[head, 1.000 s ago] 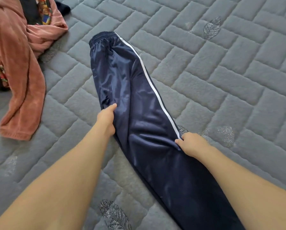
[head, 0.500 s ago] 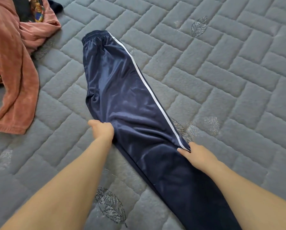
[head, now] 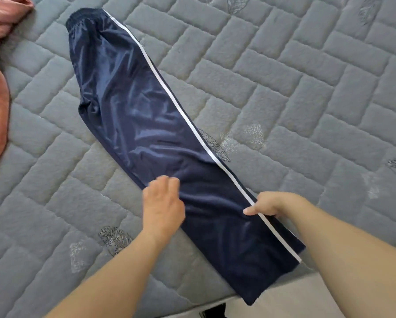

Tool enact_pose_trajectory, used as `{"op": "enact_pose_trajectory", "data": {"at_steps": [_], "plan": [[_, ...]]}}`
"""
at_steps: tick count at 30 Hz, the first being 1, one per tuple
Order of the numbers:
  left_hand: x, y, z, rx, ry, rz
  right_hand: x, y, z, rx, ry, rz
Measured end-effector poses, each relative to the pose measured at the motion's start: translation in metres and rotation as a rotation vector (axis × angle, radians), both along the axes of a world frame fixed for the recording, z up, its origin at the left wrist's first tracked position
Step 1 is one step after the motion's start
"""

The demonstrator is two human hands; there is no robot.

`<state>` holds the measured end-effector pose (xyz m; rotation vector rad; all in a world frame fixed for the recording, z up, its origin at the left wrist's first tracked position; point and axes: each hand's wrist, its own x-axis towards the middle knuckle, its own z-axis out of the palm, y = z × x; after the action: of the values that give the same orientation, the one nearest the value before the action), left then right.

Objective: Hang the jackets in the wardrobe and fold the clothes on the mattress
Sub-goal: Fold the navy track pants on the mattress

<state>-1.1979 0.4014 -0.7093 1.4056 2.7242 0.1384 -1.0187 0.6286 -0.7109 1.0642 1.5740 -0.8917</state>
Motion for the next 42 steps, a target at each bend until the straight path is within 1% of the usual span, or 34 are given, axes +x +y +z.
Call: {"op": "enact_pose_trajectory", "data": {"at_steps": [1,2,3,4,6,9,10,11,12,13,15,16,17,18,19,21,23,24,25,27,28,29,30,32,33,34,35,36,37,38,39,40,41,42], "plan": [[0.011,-0.006,-0.003,-0.022,-0.031,-0.342,0.004,0.000,0.002,-0.021,0.020,-0.056],[0.021,-0.013,-0.006,-0.088,-0.060,-0.635,0.007,0.001,0.003,-0.039,0.050,-0.118],[0.027,-0.017,-0.010,-0.200,-0.061,-0.824,0.010,0.001,0.003,-0.056,0.081,-0.174],[0.032,-0.020,-0.013,-0.288,-0.049,-0.900,0.013,0.002,0.004,-0.071,0.103,-0.217],[0.038,-0.017,-0.013,-0.358,-0.013,-0.873,0.020,0.003,0.007,-0.101,0.072,-0.244],[0.040,0.000,-0.009,-0.302,-0.001,-0.859,0.035,0.000,0.014,-0.197,-0.126,-0.138],[0.038,0.007,-0.008,-0.291,-0.068,-0.807,0.038,0.000,0.018,-0.235,-0.173,-0.135],[0.036,0.013,-0.007,-0.267,-0.197,-0.687,0.039,0.001,0.022,-0.275,-0.182,-0.181],[0.031,0.021,-0.004,-0.235,-0.378,-0.494,0.036,0.002,0.026,-0.321,-0.151,-0.278],[0.025,0.028,0.002,-0.184,-0.606,-0.241,0.031,0.005,0.031,-0.363,-0.090,-0.401],[0.004,0.040,0.010,-0.004,-1.087,0.289,0.009,0.016,0.044,-0.409,0.078,-0.630],[-0.010,0.041,0.015,0.082,-1.264,0.541,-0.006,0.022,0.051,-0.402,0.166,-0.731],[-0.024,0.039,0.019,0.135,-1.390,0.760,-0.023,0.028,0.059,-0.376,0.261,-0.820],[-0.039,0.032,0.021,0.180,-1.455,0.925,-0.042,0.031,0.065,-0.350,0.349,-0.900],[-0.053,0.025,0.023,0.219,-1.472,1.051,-0.062,0.032,0.071,-0.351,0.423,-0.971],[-0.077,0.015,0.025,0.288,-1.488,1.202,-0.102,0.028,0.083,-0.441,0.522,-1.098],[-0.093,0.009,0.022,0.312,-1.501,1.216,-0.135,0.017,0.088,-0.541,0.573,-1.209],[-0.098,0.007,0.019,0.284,-1.430,1.159,-0.149,0.011,0.088,-0.575,0.595,-1.233],[-0.103,0.005,0.015,0.215,-1.299,1.040,-0.162,0.005,0.087,-0.592,0.615,-1.230],[-0.108,-0.004,0.002,0.017,-0.930,0.698,-0.181,-0.003,0.076,-0.589,0.612,-1.173],[-0.108,-0.006,-0.002,-0.027,-0.754,0.515,-0.189,-0.006,0.070,-0.561,0.586,-1.115],[-0.107,-0.006,-0.003,-0.047,-0.619,0.366,-0.197,-0.007,0.064,-0.506,0.555,-1.016],[-0.106,-0.003,-0.003,-0.056,-0.508,0.260,-0.205,-0.006,0.058,-0.427,0.521,-0.879],[-0.106,0.010,-0.002,-0.104,-0.379,0.148,-0.221,-0.001,0.051,-0.219,0.458,-0.615],[-0.107,0.015,-0.002,-0.119,-0.345,0.115,-0.230,0.005,0.047,-0.120,0.445,-0.540],[-0.108,0.020,-0.003,-0.104,-0.355,0.098,-0.240,0.011,0.045,-0.038,0.447,-0.495],[-0.109,0.023,-0.004,-0.039,-0.420,0.133,-0.251,0.018,0.044,0.035,0.453,-0.452],[-0.111,0.026,-0.004,0.067,-0.570,0.241,-0.261,0.025,0.044,0.104,0.457,-0.379],[-0.118,0.030,-0.002,0.193,-0.821,0.424,-0.271,0.032,0.044,0.175,0.451,-0.277],[-0.127,0.035,0.001,0.335,-1.128,0.649,-0.281,0.038,0.045,0.244,0.440,-0.167],[-0.139,0.038,0.003,0.445,-1.381,0.872,-0.291,0.042,0.046,0.308,0.420,-0.055],[-0.151,0.037,0.003,0.523,-1.524,1.034,-0.300,0.044,0.048,0.368,0.404,0.049],[-0.162,0.035,0.003,0.545,-1.561,1.121,-0.309,0.044,0.047,0.416,0.403,0.118],[-0.172,0.032,0.002,0.548,-1.512,1.145,-0.318,0.042,0.045,0.435,0.424,0.135]]}}
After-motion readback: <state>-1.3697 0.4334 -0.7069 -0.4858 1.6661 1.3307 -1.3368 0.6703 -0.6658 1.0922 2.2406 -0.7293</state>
